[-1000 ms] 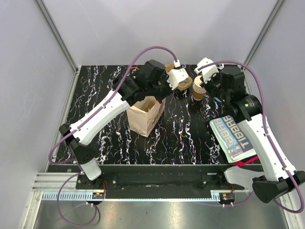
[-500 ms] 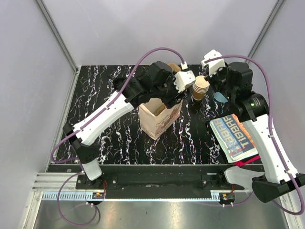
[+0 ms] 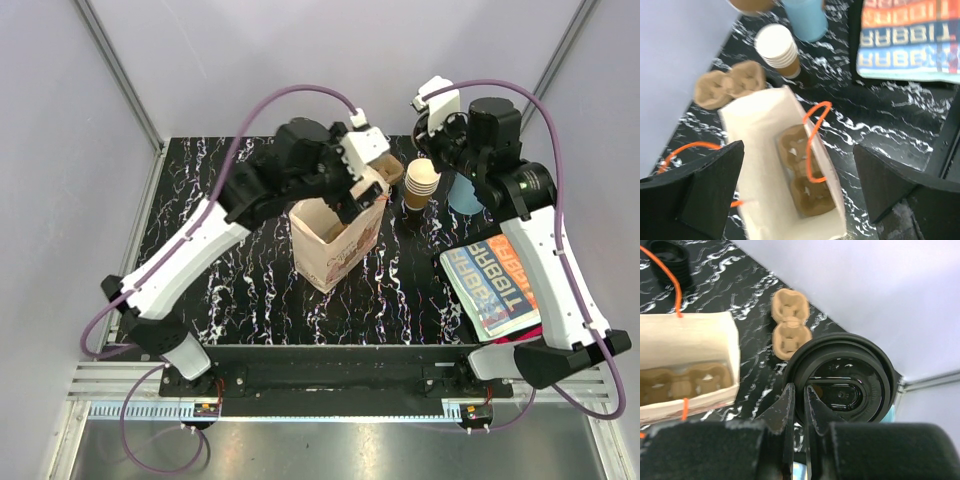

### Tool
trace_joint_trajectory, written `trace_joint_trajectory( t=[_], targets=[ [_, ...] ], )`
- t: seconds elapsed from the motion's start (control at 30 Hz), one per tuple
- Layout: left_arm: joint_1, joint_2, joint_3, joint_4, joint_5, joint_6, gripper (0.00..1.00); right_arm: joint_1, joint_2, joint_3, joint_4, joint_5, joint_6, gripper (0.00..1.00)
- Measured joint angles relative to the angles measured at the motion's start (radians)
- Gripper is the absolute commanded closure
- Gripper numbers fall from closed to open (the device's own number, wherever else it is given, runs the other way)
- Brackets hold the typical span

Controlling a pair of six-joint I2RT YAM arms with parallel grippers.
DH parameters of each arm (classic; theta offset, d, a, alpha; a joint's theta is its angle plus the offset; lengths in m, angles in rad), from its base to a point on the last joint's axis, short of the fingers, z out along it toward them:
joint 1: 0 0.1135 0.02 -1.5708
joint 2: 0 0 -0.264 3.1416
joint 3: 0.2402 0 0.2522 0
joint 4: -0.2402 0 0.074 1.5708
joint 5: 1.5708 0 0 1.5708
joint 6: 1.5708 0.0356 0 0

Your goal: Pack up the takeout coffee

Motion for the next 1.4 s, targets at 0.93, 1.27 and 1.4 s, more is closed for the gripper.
trace_joint_trajectory(
  t=[0.93,1.27,1.4],
  targets=[
    [0.466,-0.187,-0.264,0.190,0.136,-0.148,0.01,0.126,0.384,0.514,-0.289,-0.261,0.091,1.00],
    [0.475,-0.168,-0.264,0.207,0.221,-0.196,0.01,0.160,0.440,0.528,-0.373,-0.313,0.104,1.00],
    [0.475,-0.158,-0.264,0.210,0.240,-0.210,0.01,0.163,0.462,0.528,-0.397,-0.327,0.103,1.00]
  ],
)
